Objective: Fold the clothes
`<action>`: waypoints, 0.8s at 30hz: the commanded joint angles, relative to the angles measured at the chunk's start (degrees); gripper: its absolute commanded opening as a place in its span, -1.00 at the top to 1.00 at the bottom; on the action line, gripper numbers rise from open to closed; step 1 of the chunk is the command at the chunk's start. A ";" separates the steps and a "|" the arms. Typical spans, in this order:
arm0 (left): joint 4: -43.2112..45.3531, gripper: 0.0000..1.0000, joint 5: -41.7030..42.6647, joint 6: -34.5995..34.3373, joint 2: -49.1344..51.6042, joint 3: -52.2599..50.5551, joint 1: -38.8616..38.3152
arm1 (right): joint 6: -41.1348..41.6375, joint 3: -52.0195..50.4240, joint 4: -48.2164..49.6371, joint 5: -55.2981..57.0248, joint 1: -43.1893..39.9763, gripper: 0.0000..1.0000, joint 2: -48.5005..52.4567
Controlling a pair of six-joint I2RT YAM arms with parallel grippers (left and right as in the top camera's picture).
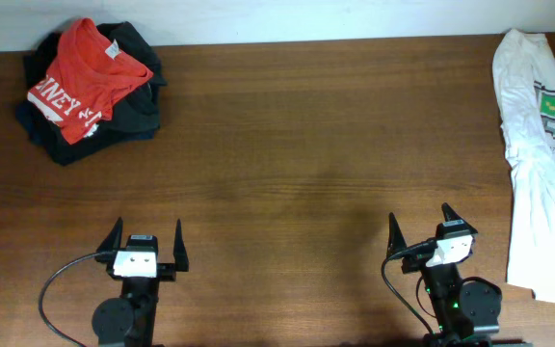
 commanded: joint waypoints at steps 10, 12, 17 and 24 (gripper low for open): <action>-0.31 -0.98 0.42 0.70 -0.22 -0.11 0.20 | 5.77 -0.35 1.18 -6.73 -0.31 -0.97 -0.55; -0.31 -0.98 0.42 0.70 -0.22 -0.11 0.20 | 22.27 -0.35 0.72 -26.73 -0.33 -0.97 -0.55; -0.31 -0.98 0.42 0.70 -0.22 -0.13 0.20 | 37.68 -0.35 1.55 -38.36 -0.33 -0.97 -0.52; -0.31 -0.98 0.42 0.70 -0.22 -0.13 0.20 | 34.97 -0.33 16.15 -36.61 -0.33 -0.97 -0.52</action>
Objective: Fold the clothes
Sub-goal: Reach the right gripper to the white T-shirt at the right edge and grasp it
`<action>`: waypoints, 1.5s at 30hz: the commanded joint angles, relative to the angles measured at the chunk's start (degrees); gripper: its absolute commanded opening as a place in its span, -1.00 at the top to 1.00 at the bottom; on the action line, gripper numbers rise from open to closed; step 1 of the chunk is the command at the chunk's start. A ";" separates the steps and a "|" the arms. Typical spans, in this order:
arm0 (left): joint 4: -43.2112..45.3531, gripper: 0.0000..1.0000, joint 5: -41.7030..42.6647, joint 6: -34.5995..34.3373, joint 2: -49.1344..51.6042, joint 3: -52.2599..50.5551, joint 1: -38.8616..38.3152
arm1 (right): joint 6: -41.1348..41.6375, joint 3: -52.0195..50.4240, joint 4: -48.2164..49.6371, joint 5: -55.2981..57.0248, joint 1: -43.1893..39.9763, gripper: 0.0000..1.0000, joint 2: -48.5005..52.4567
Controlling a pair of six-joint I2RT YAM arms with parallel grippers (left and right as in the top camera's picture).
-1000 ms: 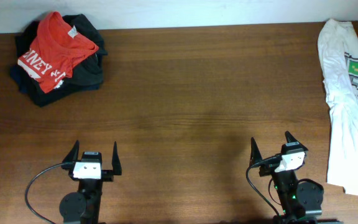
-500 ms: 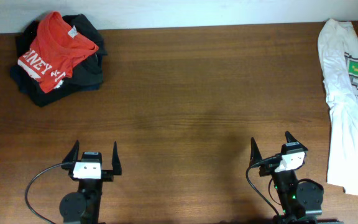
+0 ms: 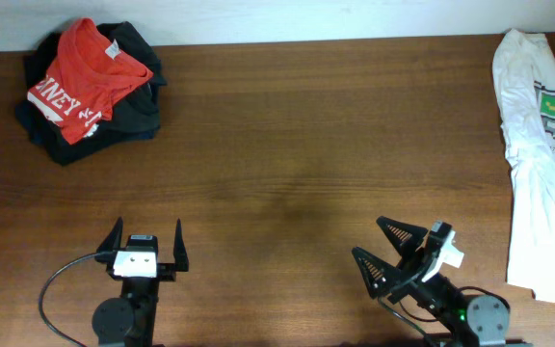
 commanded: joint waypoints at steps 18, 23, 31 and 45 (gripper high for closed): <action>-0.31 -0.98 0.42 0.70 -0.22 -0.13 0.20 | -26.60 34.86 0.00 51.71 -0.55 -0.97 46.25; -0.31 -0.98 0.42 0.70 -0.22 -0.13 0.20 | -26.91 61.68 -18.80 52.11 -8.26 -0.97 72.63; -0.31 -0.98 0.42 0.70 -0.22 -0.11 0.20 | -41.13 97.18 -52.17 55.91 -20.59 -0.97 101.79; -0.31 -0.99 0.42 0.70 -0.22 -0.11 0.20 | -52.04 97.81 -48.28 55.52 -27.58 -0.79 124.02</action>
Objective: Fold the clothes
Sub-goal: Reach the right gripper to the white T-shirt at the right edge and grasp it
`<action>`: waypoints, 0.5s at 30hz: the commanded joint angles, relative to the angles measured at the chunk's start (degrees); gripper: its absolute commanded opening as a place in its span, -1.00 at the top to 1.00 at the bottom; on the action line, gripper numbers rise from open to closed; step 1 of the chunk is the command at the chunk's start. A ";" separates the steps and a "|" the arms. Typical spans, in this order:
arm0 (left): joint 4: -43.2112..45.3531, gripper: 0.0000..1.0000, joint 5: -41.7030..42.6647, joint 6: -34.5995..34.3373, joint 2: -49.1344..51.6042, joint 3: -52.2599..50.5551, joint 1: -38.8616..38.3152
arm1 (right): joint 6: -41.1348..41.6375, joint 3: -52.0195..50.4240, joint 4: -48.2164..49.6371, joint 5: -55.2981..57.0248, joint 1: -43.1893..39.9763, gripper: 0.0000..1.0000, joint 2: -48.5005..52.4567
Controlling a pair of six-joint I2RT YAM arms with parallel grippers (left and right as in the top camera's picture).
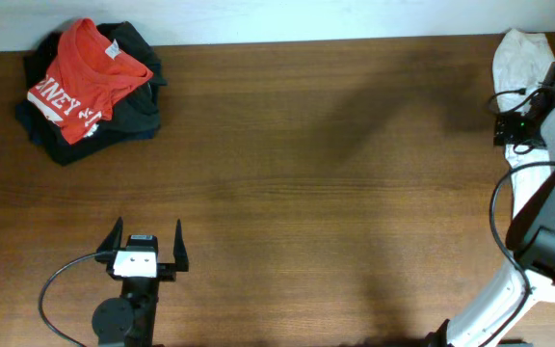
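Observation:
A long white shirt lies along the table's right edge, much of it covered by my right arm. My right gripper hangs over the upper part of that shirt; its fingers are hidden from above, so open or shut cannot be told. At the far left a red printed shirt lies crumpled on top of dark garments. My left gripper rests open near the front edge with nothing between its fingers.
The brown wooden table reaches a pale wall at the back. A black cable loops beside the left arm's base. The right arm's white links stretch along the right edge.
My right arm has gone from the front of the table, where its gripper stood open and turned left, to the far right over the white shirt. The left arm has not moved.
Both grippers first rested open at the front edge, with the white shirt stretched out untouched at the right. Then the right gripper was turned leftward, still open. Now the right arm reaches over the white shirt's upper part; the clothes pile at the left is unchanged.

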 commanded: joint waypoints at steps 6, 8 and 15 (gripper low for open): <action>-0.26 -0.98 0.42 0.70 -0.28 -0.15 0.20 | -2.71 0.98 5.14 0.96 -0.02 -0.33 5.79; -0.26 -0.98 0.42 0.70 -0.28 -0.15 0.20 | -2.84 0.98 6.29 0.98 -0.02 -0.33 6.67; -0.26 -0.98 0.42 0.70 -0.28 -0.15 0.20 | -2.84 0.98 8.61 0.96 -0.28 0.24 8.00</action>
